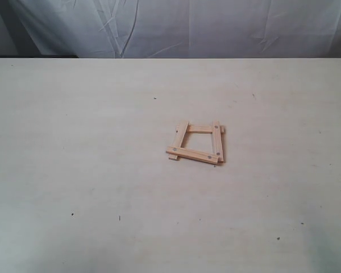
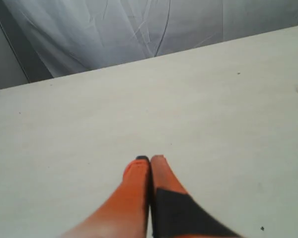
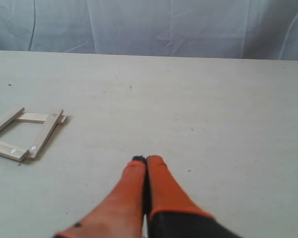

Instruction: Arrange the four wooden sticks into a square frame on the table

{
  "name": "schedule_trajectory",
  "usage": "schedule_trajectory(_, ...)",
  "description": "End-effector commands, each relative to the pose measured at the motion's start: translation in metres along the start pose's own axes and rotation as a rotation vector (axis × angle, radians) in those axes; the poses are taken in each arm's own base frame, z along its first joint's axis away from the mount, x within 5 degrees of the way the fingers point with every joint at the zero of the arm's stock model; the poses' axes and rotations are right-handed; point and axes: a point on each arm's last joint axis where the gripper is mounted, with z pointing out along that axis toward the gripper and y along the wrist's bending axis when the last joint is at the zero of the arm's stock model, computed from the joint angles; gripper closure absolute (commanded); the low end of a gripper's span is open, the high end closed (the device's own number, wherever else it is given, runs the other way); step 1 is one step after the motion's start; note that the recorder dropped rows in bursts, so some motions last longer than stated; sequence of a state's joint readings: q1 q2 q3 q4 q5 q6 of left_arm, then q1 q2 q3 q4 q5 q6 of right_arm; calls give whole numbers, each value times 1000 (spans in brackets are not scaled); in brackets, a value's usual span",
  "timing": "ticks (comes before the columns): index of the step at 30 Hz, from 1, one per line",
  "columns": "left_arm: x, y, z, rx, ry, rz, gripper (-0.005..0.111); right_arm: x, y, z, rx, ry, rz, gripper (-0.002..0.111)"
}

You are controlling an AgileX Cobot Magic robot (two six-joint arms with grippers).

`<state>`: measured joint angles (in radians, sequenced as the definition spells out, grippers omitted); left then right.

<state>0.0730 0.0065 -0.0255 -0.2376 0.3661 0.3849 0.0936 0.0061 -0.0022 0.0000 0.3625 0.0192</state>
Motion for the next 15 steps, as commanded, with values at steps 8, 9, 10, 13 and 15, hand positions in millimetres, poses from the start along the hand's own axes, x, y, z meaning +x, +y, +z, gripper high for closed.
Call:
schedule_trajectory(8, 7, 0, 2, -7, 14, -4, 107, 0, 0, 0, 4, -13, 2, 108)
schedule_trajectory(9, 7, 0, 2, -7, 14, -4, 107, 0, 0, 0, 4, -13, 2, 108)
schedule_trajectory(10, 7, 0, 2, -7, 14, -4, 107, 0, 0, 0, 4, -13, 2, 108)
schedule_trajectory(13, 7, 0, 2, -7, 14, -1, 107, 0, 0, 0, 4, -13, 2, 108)
schedule_trajectory(15, 7, 0, 2, -7, 14, -1, 107, 0, 0, 0, 4, -13, 2, 108)
